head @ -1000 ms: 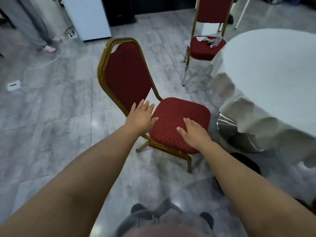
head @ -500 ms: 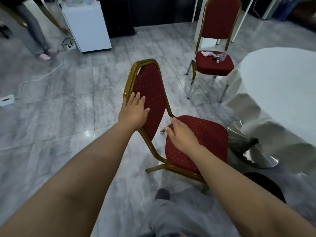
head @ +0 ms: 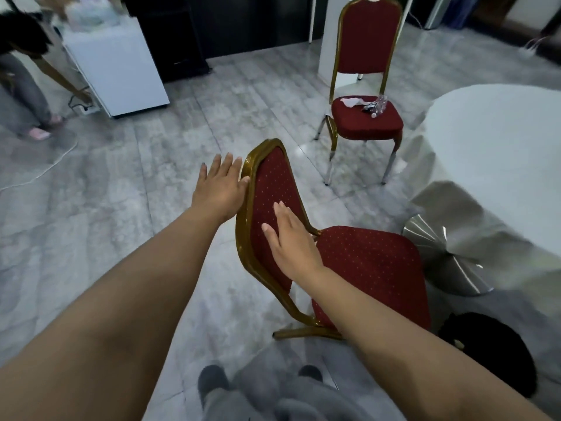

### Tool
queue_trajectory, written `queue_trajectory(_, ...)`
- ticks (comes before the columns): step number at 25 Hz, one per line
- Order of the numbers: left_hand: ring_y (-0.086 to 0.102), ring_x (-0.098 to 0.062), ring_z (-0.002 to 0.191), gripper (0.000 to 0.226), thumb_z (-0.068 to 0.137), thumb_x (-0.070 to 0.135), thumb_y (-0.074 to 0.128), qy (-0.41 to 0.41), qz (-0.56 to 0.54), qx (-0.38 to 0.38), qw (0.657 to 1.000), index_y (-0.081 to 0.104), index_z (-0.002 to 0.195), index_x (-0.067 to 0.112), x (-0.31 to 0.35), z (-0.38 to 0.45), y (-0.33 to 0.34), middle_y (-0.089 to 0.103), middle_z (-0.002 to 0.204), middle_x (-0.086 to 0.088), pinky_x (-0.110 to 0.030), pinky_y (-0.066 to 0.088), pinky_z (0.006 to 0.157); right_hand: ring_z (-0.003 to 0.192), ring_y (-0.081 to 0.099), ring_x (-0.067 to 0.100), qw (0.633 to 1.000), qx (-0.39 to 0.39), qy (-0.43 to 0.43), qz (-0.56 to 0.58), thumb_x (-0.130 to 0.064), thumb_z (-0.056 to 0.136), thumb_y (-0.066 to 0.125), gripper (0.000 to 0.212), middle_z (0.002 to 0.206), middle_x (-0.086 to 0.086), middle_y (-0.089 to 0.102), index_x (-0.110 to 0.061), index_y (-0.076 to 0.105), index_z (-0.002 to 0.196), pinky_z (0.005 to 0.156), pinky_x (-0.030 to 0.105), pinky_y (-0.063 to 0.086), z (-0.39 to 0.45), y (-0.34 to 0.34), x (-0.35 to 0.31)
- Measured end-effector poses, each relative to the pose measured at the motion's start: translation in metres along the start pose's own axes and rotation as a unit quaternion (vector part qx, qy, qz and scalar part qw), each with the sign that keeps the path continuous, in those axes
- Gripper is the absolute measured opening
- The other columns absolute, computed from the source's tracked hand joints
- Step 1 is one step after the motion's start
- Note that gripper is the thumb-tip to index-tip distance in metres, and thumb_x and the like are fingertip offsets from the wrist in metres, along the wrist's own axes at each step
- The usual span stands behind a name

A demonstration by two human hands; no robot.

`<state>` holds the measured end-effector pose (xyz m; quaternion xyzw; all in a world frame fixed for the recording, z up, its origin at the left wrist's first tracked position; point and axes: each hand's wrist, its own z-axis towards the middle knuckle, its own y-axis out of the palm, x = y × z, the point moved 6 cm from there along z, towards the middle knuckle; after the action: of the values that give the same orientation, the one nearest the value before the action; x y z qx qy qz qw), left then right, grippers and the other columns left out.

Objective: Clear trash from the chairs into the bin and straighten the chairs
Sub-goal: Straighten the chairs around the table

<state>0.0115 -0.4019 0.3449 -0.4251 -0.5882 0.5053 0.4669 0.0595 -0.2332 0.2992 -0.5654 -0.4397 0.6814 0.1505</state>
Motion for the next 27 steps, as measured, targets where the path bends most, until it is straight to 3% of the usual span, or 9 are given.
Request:
queue_trajectory(7,-0.001,-0.020,0.152,0.058,0.105,0.042,0.017,0.167,-0.056,-0.052,0.983,0.010,0.157,0.017,0.009,0.071,0.004,0.006,0.165,-0.003,-0.043,0.000,0.123,0.152,0.004,0.013,0.985,0.167,0.050,-0.019,-0.048,0.102,0.021,0.066,0.165,0.004,0.010,-0.012,0.013,0.157,0.123,0.031,0.010,0.036,0.042,-0.044)
queue_trajectory(11,0.001,-0.016,0.152,0.057,0.105,0.044,0.019,0.242,-0.121,-0.079,0.960,0.013,0.157,0.020,0.016,0.093,0.010,0.007,0.165,-0.001,-0.038,0.001,0.123,0.152,0.006,0.011,0.970,0.215,0.104,-0.041,-0.043,0.104,0.025,0.063,0.165,0.003,0.011,-0.011,0.013,0.157,0.122,0.027,0.006,0.046,0.057,-0.049)
queue_trajectory(16,-0.001,-0.014,0.152,0.052,0.107,0.038,0.024,0.269,-0.201,-0.141,0.931,0.025,0.155,0.019,0.028,0.128,0.013,0.010,0.165,0.000,-0.032,-0.001,0.121,0.151,0.012,0.013,0.967,0.229,0.098,-0.042,-0.042,0.104,0.033,0.064,0.164,0.003,0.016,-0.012,0.014,0.157,0.122,0.033,0.017,0.047,0.057,-0.048)
queue_trajectory(19,-0.003,-0.015,0.152,0.049,0.107,0.034,0.024,0.289,-0.200,-0.146,0.925,0.028,0.154,0.020,0.033,0.136,0.016,0.011,0.165,0.001,-0.035,0.000,0.121,0.151,0.011,0.013,0.965,0.229,0.110,-0.057,-0.042,0.104,0.035,0.067,0.165,0.002,0.011,-0.013,0.008,0.157,0.122,0.028,0.013,0.049,0.058,-0.052)
queue_trajectory(27,-0.007,-0.015,0.151,0.051,0.107,0.035,0.018,0.280,-0.211,-0.131,0.927,0.017,0.156,0.019,0.030,0.132,0.020,0.003,0.165,0.000,-0.034,-0.001,0.121,0.148,0.013,0.012,0.958,0.253,0.108,-0.084,-0.029,0.103,0.039,0.064,0.164,0.007,0.014,-0.007,0.011,0.156,0.118,0.023,0.008,0.055,0.060,-0.057)
